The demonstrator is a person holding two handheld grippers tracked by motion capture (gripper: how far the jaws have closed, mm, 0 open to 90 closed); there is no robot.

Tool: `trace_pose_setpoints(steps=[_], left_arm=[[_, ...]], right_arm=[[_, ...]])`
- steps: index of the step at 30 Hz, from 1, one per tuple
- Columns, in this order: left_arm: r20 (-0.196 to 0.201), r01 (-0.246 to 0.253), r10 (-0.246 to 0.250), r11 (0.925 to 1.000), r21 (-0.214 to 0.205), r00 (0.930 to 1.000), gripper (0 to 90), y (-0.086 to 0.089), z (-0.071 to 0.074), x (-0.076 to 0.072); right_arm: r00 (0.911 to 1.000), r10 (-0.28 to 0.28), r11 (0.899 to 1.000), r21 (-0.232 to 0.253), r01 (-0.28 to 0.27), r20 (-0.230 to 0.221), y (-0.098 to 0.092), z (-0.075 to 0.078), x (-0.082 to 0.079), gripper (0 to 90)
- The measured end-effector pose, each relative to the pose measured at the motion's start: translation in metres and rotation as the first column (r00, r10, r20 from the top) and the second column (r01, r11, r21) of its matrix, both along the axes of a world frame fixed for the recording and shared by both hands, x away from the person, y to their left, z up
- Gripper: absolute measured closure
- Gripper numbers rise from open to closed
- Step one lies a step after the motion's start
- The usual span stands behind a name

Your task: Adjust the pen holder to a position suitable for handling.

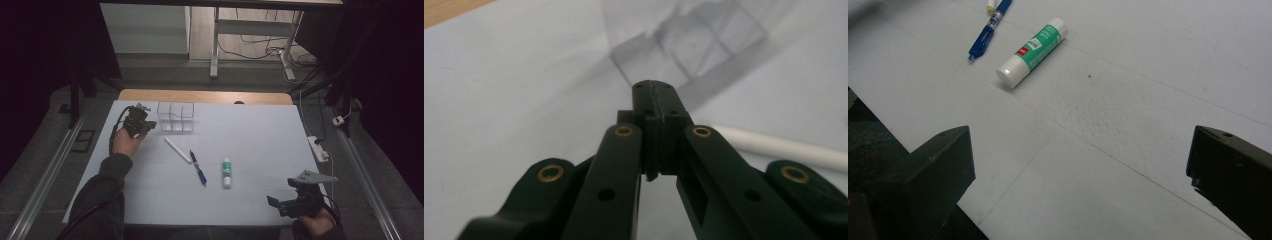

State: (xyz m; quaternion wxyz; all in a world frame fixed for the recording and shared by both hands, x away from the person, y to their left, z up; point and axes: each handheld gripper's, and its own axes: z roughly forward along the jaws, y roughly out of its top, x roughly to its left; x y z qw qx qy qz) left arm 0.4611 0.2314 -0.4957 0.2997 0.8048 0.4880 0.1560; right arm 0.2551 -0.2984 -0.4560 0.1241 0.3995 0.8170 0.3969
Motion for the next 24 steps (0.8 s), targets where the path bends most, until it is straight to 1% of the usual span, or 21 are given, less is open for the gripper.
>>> trace_pose_setpoints(steps=[2, 4, 5, 9, 12, 15, 19, 20, 21, 24], left_arm=[[-0.003, -0.035, 0.035, 0.9994, 0.0, 0.9994, 88.5, 0.001, -0.003, 0.007], [-0.006, -0.046, 0.046, 0.9989, -0.005, 0.9989, 88.6, 0.001, -0.006, 0.013], [-0.003, -0.05, 0.05, 0.9987, 0.003, 0.9987, 88.5, 0.001, -0.007, 0.015], [0.004, -0.047, 0.047, 0.9987, 0.02, 0.9989, 88.6, 0.001, -0.009, 0.025], [0.005, -0.048, 0.048, 0.9988, 0.011, 0.9988, 88.5, 0.001, -0.009, 0.032], [0.003, -0.042, 0.042, 0.999, 0.015, 0.9991, 88.5, -0.001, -0.01, 0.037], [0.008, -0.029, 0.029, 0.999, 0.033, 0.9995, 88.5, -0.007, -0.012, 0.04], [0.01, -0.032, 0.032, 0.9984, 0.047, 0.9994, 88.5, -0.009, -0.012, 0.041], [0.009, -0.033, 0.033, 0.9983, 0.048, 0.9994, 88.5, -0.009, -0.013, 0.041], [0.003, -0.034, 0.034, 0.9988, 0.034, 0.9994, 88.6, -0.008, -0.013, 0.042]], right_arm=[[1.0, 0.0, 1.0, 0.0, 0.0, 0.0, 0.0, 0.0, 0.0, 0.0], [1.0, 0.0, 1.0, 0.001, 0.0, -0.001, 0.0, 0.0, 0.0, 0.0], [1.0, 0.0, 1.0, 0.004, 0.0, -0.001, 0.0, 0.0, 0.0, 0.0], [1.0, 0.0, 1.0, 0.006, 0.0, -0.003, 0.0, 0.0, 0.0, 0.0], [1.0, 0.002, 1.0, 0.005, -0.002, -0.002, 0.0, 0.0, 0.0, 0.0], [1.0, 0.003, 1.0, 0.004, -0.003, -0.005, 0.0, 0.0, 0.0, 0.0], [1.0, 0.001, 1.0, 0.005, -0.001, -0.005, -0.001, 0.0, 0.0, 0.0], [1.0, 0.002, 1.0, 0.004, -0.002, -0.004, -0.001, 0.0, 0.0, 0.0], [1.0, 0.002, 1.0, 0.004, -0.002, -0.004, -0.001, 0.0, 0.0, 0.0], [1.0, 0.001, 1.0, 0.004, -0.001, -0.005, -0.001, 0.0, 0.0, 0.0]])
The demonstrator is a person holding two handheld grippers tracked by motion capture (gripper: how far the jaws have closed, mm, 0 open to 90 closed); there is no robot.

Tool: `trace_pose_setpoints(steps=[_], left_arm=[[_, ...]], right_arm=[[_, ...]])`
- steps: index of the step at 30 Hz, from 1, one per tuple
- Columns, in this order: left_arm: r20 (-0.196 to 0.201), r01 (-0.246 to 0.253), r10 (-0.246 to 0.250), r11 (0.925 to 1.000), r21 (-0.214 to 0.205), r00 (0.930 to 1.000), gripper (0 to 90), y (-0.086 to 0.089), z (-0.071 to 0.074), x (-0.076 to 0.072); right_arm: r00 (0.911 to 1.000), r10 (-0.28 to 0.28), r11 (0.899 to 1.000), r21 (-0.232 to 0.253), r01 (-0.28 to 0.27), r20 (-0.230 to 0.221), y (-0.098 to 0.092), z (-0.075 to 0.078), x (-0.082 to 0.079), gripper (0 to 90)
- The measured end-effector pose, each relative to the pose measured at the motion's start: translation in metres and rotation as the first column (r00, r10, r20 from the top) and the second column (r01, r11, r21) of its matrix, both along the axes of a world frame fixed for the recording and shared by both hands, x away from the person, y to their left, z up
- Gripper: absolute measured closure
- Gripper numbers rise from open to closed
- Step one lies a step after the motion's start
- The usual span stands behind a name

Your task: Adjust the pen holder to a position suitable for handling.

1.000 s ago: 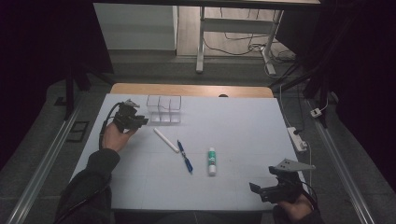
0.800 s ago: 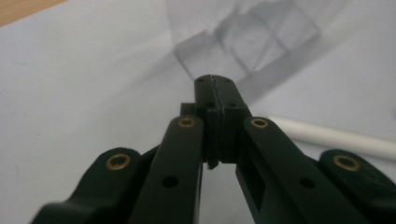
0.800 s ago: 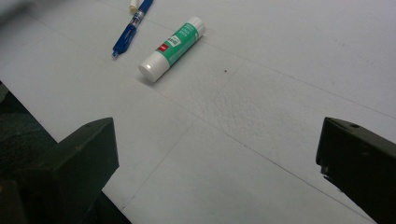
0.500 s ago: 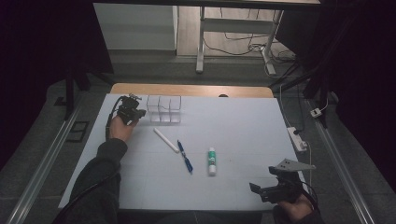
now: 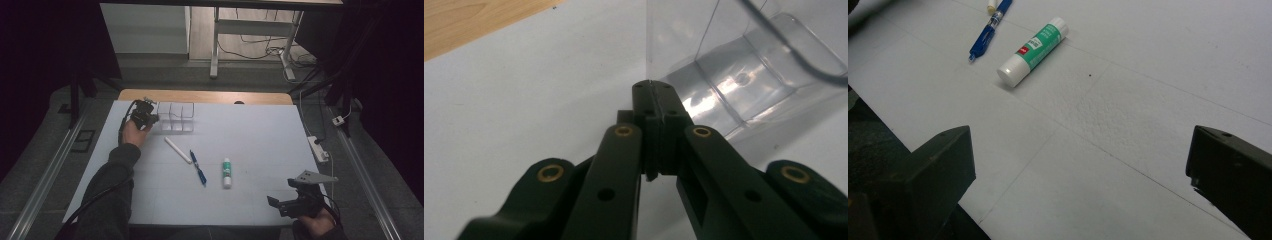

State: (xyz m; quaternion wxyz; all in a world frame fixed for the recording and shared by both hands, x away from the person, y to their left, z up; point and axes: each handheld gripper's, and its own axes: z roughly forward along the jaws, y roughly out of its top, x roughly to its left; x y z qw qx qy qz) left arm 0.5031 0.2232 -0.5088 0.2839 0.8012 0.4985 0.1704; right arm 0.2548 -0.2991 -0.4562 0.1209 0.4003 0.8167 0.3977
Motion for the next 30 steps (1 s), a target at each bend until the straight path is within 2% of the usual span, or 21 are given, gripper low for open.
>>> trace_pose_setpoints(steps=[5, 11, 22, 30], left_arm=[[-0.001, 0.012, -0.012, 0.9999, -0.009, 0.9999, 88.6, -0.003, 0.001, 0.0], [0.001, 0.043, -0.043, 0.9989, -0.019, 0.9991, 88.5, -0.015, 0.002, 0.001], [0.001, 0.106, -0.106, 0.9939, -0.03, 0.9944, 88.5, -0.038, 0.005, 0.002], [0.009, 0.134, -0.134, 0.9901, -0.042, 0.991, 88.5, -0.053, 0.01, 0.004]], right_arm=[[1.0, 0.0, 1.0, -0.001, 0.0, -0.004, 0.0, 0.0, 0.001, 0.0], [1.0, 0.002, 1.0, -0.001, -0.002, -0.003, 0.0, 0.0, 0.001, 0.0], [1.0, 0.001, 1.0, 0.001, -0.001, -0.003, 0.0, 0.0, 0.001, 0.0], [1.0, 0.002, 1.0, 0.001, -0.002, -0.003, 0.0, -0.001, 0.001, 0.0]])
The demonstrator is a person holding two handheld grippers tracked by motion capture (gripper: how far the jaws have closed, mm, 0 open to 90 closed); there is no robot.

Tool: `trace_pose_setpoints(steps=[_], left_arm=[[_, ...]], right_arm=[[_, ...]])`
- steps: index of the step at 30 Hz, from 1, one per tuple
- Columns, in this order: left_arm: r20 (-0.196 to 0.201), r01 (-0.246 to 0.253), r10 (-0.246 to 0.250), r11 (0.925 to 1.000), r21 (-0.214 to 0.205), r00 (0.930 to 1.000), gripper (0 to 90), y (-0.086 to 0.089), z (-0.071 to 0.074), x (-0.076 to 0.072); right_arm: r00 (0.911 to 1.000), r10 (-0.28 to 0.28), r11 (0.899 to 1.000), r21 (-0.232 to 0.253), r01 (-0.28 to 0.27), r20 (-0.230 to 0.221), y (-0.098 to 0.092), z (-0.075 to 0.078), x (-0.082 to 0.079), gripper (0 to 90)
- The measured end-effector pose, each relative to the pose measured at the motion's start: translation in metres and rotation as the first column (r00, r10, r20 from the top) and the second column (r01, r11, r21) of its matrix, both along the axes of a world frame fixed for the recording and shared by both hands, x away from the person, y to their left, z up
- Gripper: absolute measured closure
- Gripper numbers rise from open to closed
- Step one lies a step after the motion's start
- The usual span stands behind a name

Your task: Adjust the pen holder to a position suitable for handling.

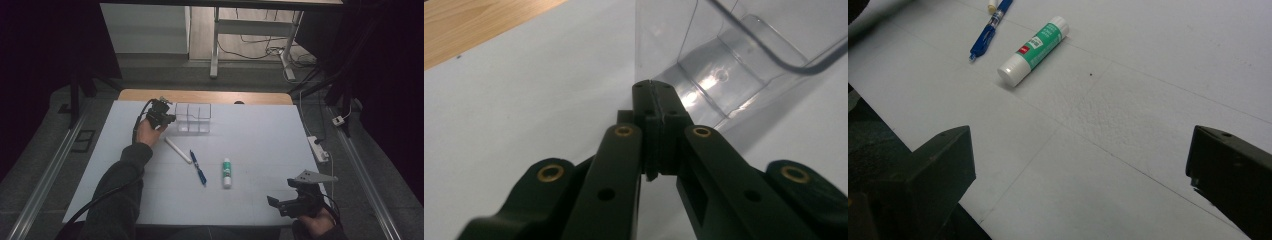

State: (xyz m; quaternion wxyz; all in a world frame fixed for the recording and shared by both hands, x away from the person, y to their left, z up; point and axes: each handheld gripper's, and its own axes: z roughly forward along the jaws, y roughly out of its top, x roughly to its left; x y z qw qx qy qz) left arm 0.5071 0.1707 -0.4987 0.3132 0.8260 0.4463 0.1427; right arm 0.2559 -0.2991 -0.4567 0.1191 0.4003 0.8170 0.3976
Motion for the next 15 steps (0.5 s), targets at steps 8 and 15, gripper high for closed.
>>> trace_pose_setpoints(steps=[8, 15], left_arm=[[0.004, 0.04, -0.04, 0.9992, -0.001, 0.9992, 88.5, -0.019, 0.003, 0.001], [0.005, 0.059, -0.059, 0.9983, -0.001, 0.9983, 88.5, -0.031, 0.005, 0.001]], right_arm=[[1.0, 0.0, 1.0, 0.0, 0.0, 0.0, 0.0, 0.0, 0.0, 0.0], [1.0, 0.001, 1.0, -0.001, -0.001, -0.001, 0.0, 0.0, 0.0, 0.0]])
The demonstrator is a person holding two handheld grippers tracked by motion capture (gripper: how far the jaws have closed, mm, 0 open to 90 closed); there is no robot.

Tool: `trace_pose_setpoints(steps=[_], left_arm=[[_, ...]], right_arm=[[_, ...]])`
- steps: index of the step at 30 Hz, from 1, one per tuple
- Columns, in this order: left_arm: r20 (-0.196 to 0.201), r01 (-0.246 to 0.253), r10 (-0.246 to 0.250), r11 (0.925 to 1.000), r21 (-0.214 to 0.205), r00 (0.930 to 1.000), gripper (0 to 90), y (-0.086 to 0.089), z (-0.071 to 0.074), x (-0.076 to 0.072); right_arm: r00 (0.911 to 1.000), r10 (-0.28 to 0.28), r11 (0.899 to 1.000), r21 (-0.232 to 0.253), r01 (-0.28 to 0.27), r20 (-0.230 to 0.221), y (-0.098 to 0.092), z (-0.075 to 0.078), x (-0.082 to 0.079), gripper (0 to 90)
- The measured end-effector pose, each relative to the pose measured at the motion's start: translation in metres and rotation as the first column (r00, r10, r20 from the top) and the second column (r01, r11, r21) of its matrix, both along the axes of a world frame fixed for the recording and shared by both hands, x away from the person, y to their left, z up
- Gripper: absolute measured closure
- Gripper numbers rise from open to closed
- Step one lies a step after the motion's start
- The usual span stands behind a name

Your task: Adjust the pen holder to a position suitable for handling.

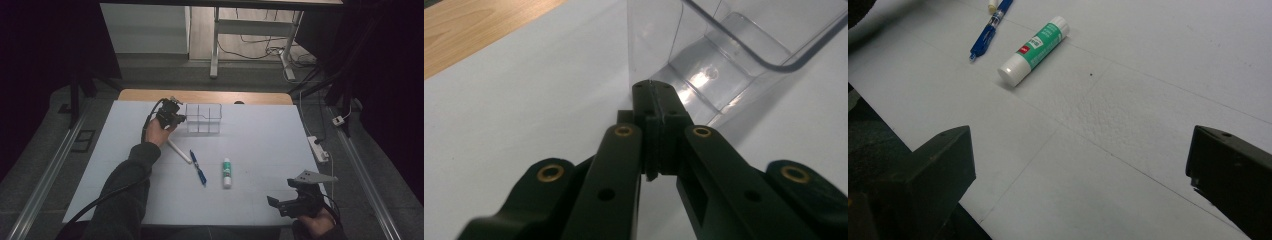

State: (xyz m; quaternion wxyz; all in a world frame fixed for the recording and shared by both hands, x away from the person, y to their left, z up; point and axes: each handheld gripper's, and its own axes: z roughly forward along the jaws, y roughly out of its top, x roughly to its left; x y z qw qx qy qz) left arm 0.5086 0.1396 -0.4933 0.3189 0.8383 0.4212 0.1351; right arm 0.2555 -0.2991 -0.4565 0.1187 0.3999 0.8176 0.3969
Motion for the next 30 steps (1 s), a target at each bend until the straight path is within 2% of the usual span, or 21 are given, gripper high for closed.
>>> trace_pose_setpoints(steps=[6, 10, 13, 18, 26, 30], left_arm=[[-0.007, 0.003, -0.003, 1.0, -0.003, 1.0, 88.5, -0.002, 0.0, 0.001], [0.0, 0.0, 0.0, 0.9996, 0.028, 1.0, 87.6, 0.003, 0.003, -0.002], [0.004, -0.011, 0.011, 0.9997, 0.02, 0.9999, 82.8, 0.012, 0.008, -0.007], [0.006, 0.002, -0.002, 0.9999, 0.014, 1.0, 71.2, 0.023, 0.018, -0.02], [0.009, 0.034, -0.034, 0.9994, -0.007, 0.9994, 53.7, 0.028, 0.029, -0.043], [0.009, 0.049, -0.048, 0.9981, -0.038, 0.9988, 47.3, 0.03, 0.034, -0.056]], right_arm=[[1.0, 0.001, 1.0, 0.0, -0.001, 0.0, 0.0, 0.0, 0.0, 0.0], [1.0, 0.0, 1.0, 0.0, 0.0, 0.002, -0.001, 0.0, 0.0, 0.0], [1.0, -0.001, 1.0, 0.0, 0.001, 0.002, -0.001, 0.0, 0.0, 0.0], [1.0, -0.003, 1.0, -0.002, 0.003, 0.0, 0.0, 0.0, 0.0, 0.0], [1.0, -0.005, 1.0, -0.007, 0.005, -0.002, 0.0, 0.0, 0.0, 0.0], [1.0, -0.007, 1.0, -0.005, 0.007, 0.0, 0.0, 0.0, 0.0, 0.0]])
